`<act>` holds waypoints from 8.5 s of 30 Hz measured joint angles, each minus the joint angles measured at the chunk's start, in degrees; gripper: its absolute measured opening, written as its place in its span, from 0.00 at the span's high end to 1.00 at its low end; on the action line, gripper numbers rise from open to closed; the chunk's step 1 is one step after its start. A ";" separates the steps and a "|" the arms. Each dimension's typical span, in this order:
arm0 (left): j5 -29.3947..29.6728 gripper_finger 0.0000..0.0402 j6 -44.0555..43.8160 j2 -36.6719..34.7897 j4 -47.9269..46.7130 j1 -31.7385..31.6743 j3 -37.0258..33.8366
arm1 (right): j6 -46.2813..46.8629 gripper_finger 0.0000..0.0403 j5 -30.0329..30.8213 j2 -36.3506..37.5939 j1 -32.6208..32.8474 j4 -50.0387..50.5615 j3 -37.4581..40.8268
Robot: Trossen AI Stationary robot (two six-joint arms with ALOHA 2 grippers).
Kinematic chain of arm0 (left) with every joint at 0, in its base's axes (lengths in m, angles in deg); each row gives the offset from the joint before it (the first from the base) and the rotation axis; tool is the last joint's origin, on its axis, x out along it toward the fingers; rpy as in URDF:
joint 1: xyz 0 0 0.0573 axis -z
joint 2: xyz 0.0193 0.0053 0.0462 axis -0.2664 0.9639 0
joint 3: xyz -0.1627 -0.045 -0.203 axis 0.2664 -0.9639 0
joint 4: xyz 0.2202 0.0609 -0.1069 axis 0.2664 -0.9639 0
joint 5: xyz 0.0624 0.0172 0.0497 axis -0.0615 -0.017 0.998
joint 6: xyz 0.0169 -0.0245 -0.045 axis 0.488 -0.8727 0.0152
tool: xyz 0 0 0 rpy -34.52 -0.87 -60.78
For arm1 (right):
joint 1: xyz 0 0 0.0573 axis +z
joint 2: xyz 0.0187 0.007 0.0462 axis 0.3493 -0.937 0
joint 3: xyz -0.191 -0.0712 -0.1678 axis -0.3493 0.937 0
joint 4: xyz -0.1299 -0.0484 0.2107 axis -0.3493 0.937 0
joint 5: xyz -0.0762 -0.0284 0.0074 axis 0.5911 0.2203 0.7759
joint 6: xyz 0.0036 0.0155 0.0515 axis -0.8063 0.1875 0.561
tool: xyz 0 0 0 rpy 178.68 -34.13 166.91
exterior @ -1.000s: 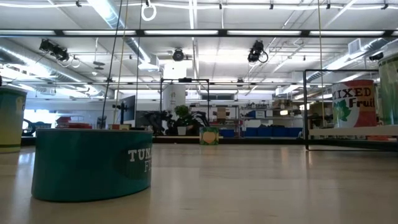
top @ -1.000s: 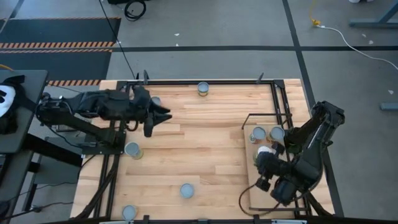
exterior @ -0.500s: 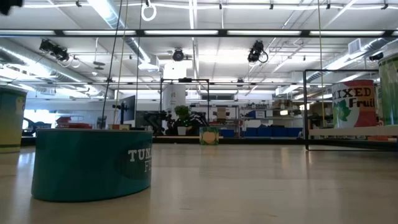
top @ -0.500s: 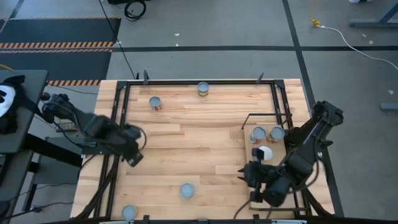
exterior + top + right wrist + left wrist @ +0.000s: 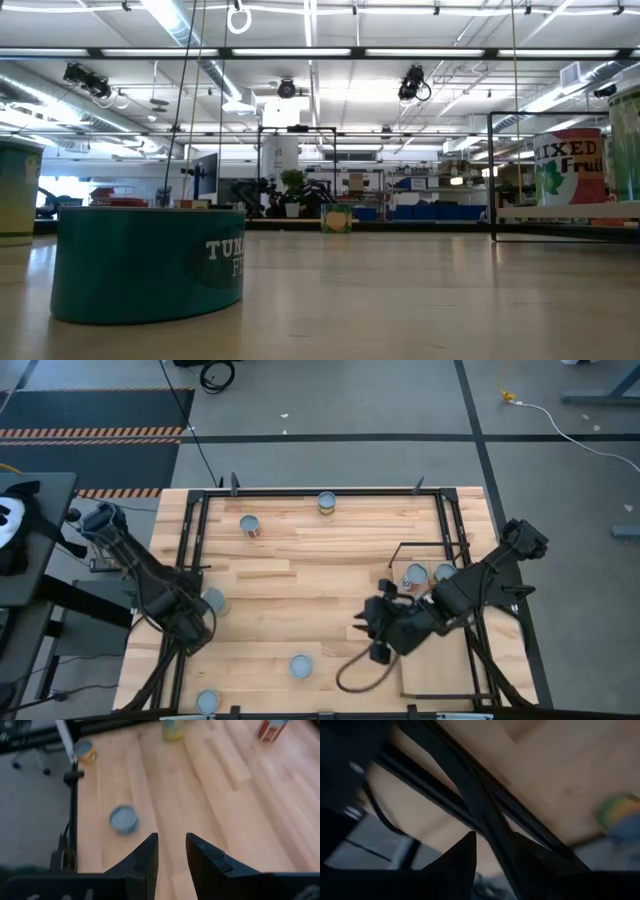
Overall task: Pick and place cans onto a shelf
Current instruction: Put the canned carrots on the shelf
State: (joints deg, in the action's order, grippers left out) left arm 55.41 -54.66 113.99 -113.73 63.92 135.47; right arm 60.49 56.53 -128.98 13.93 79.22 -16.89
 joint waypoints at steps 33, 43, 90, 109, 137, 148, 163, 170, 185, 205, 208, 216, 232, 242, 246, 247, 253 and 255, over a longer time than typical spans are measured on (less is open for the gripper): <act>36.96 0.69 29.79 0.04 2.99 -23.99 -5.49 | -10.09 0.74 -0.33 0.00 -21.27 -20.03 -0.02; 42.10 0.69 70.88 2.98 33.25 -46.39 -5.43 | -12.27 0.74 0.83 0.00 -23.41 -19.90 -0.02; 21.17 0.11 102.96 27.12 75.63 -51.16 1.20 | -39.83 0.25 -15.84 -0.27 -30.01 3.77 0.42; 37.34 0.11 88.08 -0.46 30.06 -46.63 3.84 | -26.43 0.13 -21.51 -18.67 -27.61 -6.07 -6.65; 43.94 0.11 74.03 -11.96 24.65 -46.74 3.80 | -32.41 0.03 -26.80 -30.24 -34.50 2.67 -16.33; 43.94 0.11 69.34 -12.02 25.38 -44.35 3.80 | -34.84 0.07 -27.87 -30.58 -35.38 2.99 -13.13; 43.93 0.11 66.38 -12.11 25.62 -37.97 10.62 | -27.95 0.22 -26.36 -25.53 -32.88 5.80 -14.25; 44.15 0.11 66.83 -12.11 25.79 -37.11 15.53 | -21.70 0.22 -24.72 -10.83 -24.96 17.07 -14.49; 50.51 0.11 58.84 -9.05 47.58 -36.94 15.56 | -7.06 0.21 -23.38 8.84 -2.74 42.68 -14.41; 58.53 0.11 52.62 4.90 70.27 -36.96 15.56 | 14.18 0.21 -25.05 30.31 23.41 42.13 20.63; 58.52 0.11 57.75 6.57 77.69 -35.86 15.56 | 14.79 0.21 -21.39 30.49 24.12 42.06 23.95; 49.72 0.11 69.62 9.01 95.78 -34.04 15.60 | 13.56 0.21 -19.84 29.91 24.19 36.16 32.36; 49.62 0.11 71.25 6.97 95.02 -34.46 15.58 | 13.60 0.20 -17.03 29.90 23.64 36.45 34.69; 49.64 0.11 70.90 7.10 94.98 -34.37 15.58 | 13.77 0.18 -19.13 31.08 24.47 29.70 39.78; 50.18 0.11 70.90 7.10 95.00 -34.37 15.58 | 14.94 0.14 -16.97 30.93 24.49 30.07 40.09; 50.30 0.11 70.90 7.10 95.00 -34.37 15.58 | 15.06 0.13 -16.96 30.93 24.48 30.19 40.13; 50.34 0.11 70.94 7.10 95.00 -34.54 15.58 | 15.70 0.09 -17.94 30.91 24.48 30.22 40.04; 50.34 0.11 71.28 7.10 95.00 -34.54 15.58 | 15.70 0.09 -19.20 30.91 24.49 30.75 39.66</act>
State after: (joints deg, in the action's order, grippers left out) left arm 105.74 16.62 121.10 -18.73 29.38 151.04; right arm 76.19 37.34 -98.07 38.43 109.97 22.77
